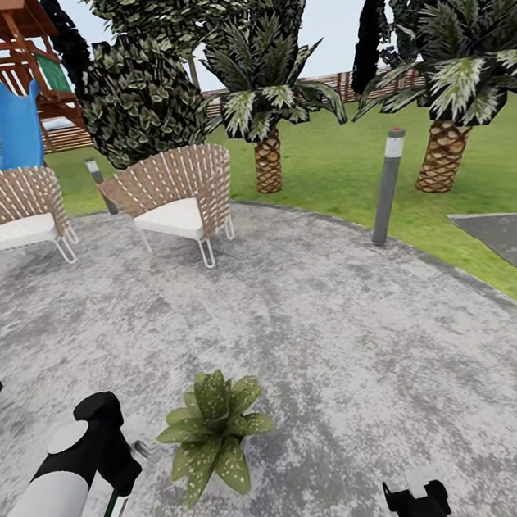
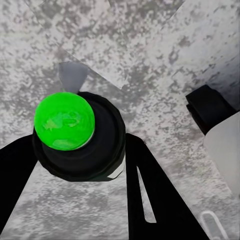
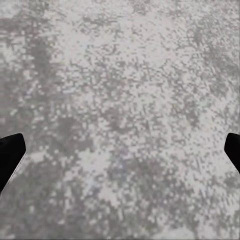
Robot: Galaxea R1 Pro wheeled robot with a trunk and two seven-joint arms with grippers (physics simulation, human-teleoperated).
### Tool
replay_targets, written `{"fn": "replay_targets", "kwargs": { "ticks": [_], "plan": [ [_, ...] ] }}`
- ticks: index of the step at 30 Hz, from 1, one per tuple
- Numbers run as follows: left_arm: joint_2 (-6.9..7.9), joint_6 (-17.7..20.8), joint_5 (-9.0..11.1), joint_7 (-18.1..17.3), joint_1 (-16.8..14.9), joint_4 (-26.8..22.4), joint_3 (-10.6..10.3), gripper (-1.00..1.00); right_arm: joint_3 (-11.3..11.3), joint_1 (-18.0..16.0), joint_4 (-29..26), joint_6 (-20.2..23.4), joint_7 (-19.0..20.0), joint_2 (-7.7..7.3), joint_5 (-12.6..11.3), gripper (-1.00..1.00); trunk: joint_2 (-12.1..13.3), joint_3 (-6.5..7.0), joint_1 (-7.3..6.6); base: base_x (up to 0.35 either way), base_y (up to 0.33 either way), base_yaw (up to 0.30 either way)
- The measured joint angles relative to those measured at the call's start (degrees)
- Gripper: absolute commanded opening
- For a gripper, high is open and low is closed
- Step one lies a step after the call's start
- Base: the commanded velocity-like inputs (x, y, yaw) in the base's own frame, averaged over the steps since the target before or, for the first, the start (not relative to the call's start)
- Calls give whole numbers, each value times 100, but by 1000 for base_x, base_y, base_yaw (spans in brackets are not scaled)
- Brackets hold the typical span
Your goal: Pick up the pesticide atomizer in the garden and spray insectifuge to fully cover both potted plants in the garden.
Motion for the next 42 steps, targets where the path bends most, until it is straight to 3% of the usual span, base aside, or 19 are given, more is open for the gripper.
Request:
{"fn": "replay_targets", "kwargs": {
  "ticks": [8, 18, 42],
  "plan": [
    [0, -5, -4, 10, 0, -4, -1, -100, -9, 0, 2, 6, 3, -43, 5, 100, 0, 0, 0, 3, 6, -4],
    [60, -3, -6, 10, -2, -14, 25, -100, -8, 1, 7, 11, 4, -18, 3, 100, 0, 0, 1, -17, 28, -255],
    [78, 6, -33, 8, -2, -41, 32, -100, 0, 1, 7, 12, 6, -15, 3, 100, 0, 0, 1, -65, 294, -272]
  ]
}}
